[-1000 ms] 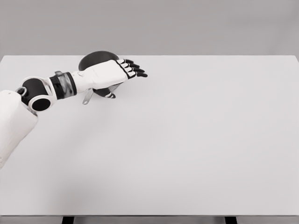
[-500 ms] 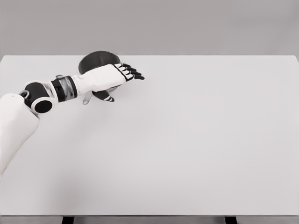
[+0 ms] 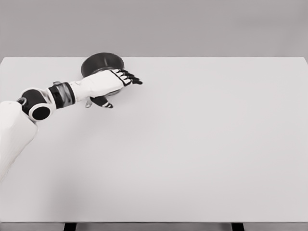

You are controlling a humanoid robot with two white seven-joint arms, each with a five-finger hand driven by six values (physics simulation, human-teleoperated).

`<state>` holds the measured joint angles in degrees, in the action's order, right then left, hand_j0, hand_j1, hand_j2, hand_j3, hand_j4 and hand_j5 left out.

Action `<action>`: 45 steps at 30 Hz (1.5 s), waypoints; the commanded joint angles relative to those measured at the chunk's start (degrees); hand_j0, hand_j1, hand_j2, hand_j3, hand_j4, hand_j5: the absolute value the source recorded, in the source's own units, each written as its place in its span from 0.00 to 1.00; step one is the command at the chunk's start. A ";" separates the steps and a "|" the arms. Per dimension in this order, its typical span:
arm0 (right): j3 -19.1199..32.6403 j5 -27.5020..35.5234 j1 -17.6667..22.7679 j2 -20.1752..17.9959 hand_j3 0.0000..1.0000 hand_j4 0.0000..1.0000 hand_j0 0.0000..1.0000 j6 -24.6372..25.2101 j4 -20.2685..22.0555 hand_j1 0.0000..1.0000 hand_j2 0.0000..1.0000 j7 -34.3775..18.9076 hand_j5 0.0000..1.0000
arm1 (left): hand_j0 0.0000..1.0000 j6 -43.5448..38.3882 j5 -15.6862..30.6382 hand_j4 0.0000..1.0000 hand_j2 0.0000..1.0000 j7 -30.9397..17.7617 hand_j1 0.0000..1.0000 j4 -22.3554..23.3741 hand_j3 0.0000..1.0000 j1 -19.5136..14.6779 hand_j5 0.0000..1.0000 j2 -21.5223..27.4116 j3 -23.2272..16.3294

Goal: Rotate pot handle

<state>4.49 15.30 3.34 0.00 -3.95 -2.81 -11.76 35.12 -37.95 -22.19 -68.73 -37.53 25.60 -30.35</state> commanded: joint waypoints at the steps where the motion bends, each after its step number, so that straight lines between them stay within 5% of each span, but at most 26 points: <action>1: 0.00 -0.01 0.00 0.00 1.00 1.00 1.00 0.00 0.00 1.00 1.00 -0.01 1.00 | 1.00 -0.12 0.42 1.00 1.00 0.04 1.00 0.09 1.00 0.00 1.00 0.24 0.73; 45: 0.00 -0.01 0.00 0.00 1.00 1.00 1.00 0.00 0.00 1.00 1.00 -0.01 1.00 | 1.00 -0.12 0.07 1.00 1.00 0.04 1.00 4.04 1.00 0.09 1.00 3.05 4.25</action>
<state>4.49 15.30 3.34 0.00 -3.95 -2.81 -11.76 35.11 -38.28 -22.18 -64.86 -37.44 28.26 -26.38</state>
